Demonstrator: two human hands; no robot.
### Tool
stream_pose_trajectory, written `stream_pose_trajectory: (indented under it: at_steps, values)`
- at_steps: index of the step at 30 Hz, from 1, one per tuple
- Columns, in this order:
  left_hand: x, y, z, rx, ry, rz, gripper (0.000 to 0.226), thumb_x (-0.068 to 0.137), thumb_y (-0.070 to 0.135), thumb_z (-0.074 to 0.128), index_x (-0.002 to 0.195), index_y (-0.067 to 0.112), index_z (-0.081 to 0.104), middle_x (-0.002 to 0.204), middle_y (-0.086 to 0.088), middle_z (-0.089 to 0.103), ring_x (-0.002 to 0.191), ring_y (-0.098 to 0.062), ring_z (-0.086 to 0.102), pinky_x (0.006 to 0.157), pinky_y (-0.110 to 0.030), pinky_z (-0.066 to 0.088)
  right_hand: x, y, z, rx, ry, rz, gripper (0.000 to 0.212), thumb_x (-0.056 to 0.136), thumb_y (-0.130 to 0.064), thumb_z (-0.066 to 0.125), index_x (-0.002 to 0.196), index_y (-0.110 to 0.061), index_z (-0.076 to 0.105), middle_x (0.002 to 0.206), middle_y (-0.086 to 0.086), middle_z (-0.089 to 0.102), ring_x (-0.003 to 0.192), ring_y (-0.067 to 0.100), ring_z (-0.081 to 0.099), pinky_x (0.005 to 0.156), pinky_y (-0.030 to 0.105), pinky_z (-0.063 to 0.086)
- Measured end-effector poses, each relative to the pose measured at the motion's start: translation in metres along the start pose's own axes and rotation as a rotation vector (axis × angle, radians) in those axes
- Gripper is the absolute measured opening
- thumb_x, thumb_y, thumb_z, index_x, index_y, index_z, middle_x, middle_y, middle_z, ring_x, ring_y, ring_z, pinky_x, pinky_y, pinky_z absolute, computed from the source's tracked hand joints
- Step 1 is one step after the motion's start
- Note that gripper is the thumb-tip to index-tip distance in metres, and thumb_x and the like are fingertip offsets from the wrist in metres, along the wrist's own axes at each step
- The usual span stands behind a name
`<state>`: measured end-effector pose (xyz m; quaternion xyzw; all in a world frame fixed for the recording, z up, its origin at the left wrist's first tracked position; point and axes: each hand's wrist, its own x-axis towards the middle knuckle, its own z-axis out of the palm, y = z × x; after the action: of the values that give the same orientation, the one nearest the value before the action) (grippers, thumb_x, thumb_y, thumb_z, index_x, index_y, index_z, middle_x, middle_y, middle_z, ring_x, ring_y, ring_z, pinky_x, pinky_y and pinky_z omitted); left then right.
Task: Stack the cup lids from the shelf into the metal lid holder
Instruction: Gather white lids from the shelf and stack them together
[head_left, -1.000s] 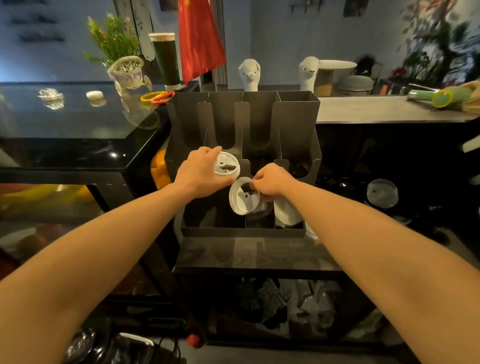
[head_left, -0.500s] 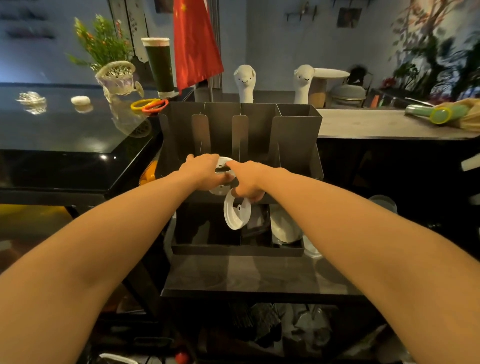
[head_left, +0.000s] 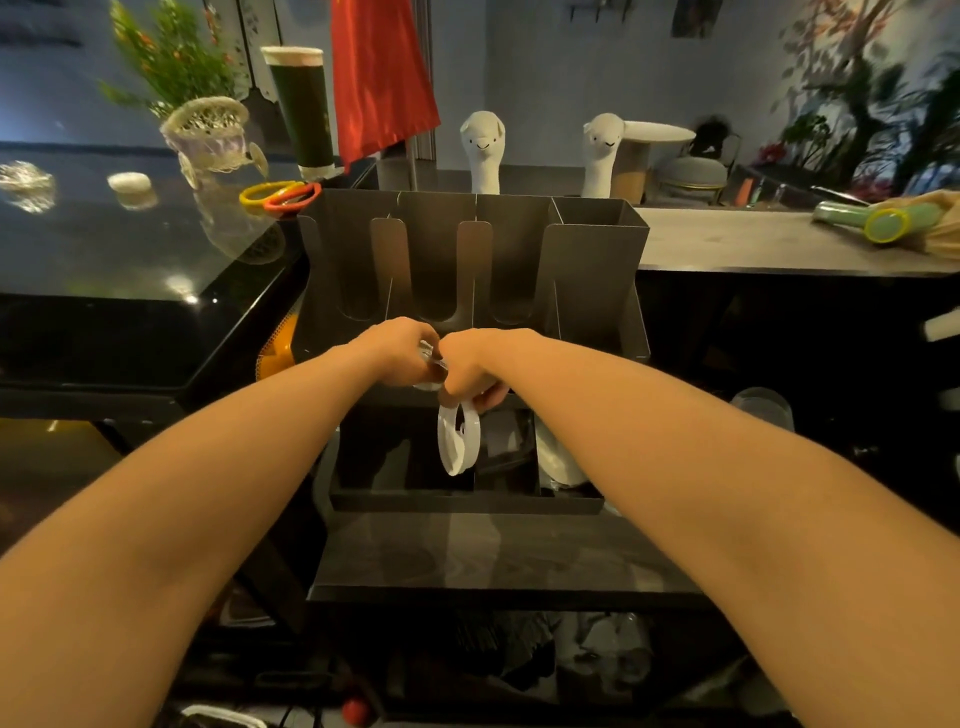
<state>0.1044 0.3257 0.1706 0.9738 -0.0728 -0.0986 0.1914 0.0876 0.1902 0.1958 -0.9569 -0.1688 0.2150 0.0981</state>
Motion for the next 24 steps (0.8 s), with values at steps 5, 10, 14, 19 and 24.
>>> stream_pose_trajectory:
  at_steps: [5,10,14,19,24]
  values:
    - [0.002,-0.001,0.01,0.304,0.088,-0.031,0.066,0.081,0.055,0.074,0.137,0.031,0.05,0.135,-0.003,0.053,0.13,-0.034,0.042,0.101,-0.05,0.043,0.0,0.004,0.003,-0.093,-0.023,0.011,0.035,0.091,-0.024,0.07,0.122,-0.013,0.057,0.083,0.003,0.061,0.058,0.012,0.063,0.045,0.019,0.048]
    - [0.0,0.001,0.008,0.543,-0.015,-0.04,0.071,0.086,0.07,0.055,0.149,0.039,0.038,0.145,-0.006,0.043,0.139,-0.04,0.03,0.11,-0.055,0.033,-0.002,-0.001,0.002,-0.237,-0.004,-0.01,0.047,0.089,-0.025,0.073,0.13,-0.013,0.054,0.084,0.001,0.054,0.068,0.014,0.059,0.071,0.027,0.053]
    - [0.001,0.001,0.004,0.544,-0.062,-0.052,0.067,0.089,0.066,0.054,0.148,0.037,0.039,0.144,-0.004,0.047,0.14,-0.039,0.03,0.111,-0.056,0.031,-0.002,-0.006,0.003,-0.323,0.012,0.003,0.048,0.09,-0.026,0.072,0.132,-0.012,0.054,0.08,0.001,0.05,0.074,0.018,0.057,0.085,0.033,0.054]
    - [0.004,-0.001,0.01,0.618,-0.007,-0.076,0.047,0.094,0.056,0.056,0.134,0.03,0.059,0.133,-0.004,0.059,0.138,-0.037,0.033,0.108,-0.051,0.036,0.002,-0.007,0.008,-0.362,0.04,0.013,0.047,0.089,-0.026,0.072,0.131,-0.011,0.055,0.077,0.001,0.047,0.064,0.017,0.051,0.076,0.032,0.048]
    - [0.002,-0.001,0.012,0.637,0.007,-0.055,0.044,0.095,0.052,0.057,0.133,0.03,0.061,0.138,-0.005,0.055,0.139,-0.039,0.03,0.109,-0.053,0.035,0.003,-0.009,0.014,-0.393,0.05,0.015,0.048,0.091,-0.024,0.071,0.133,-0.01,0.053,0.077,0.003,0.044,0.068,0.019,0.049,0.076,0.033,0.044]
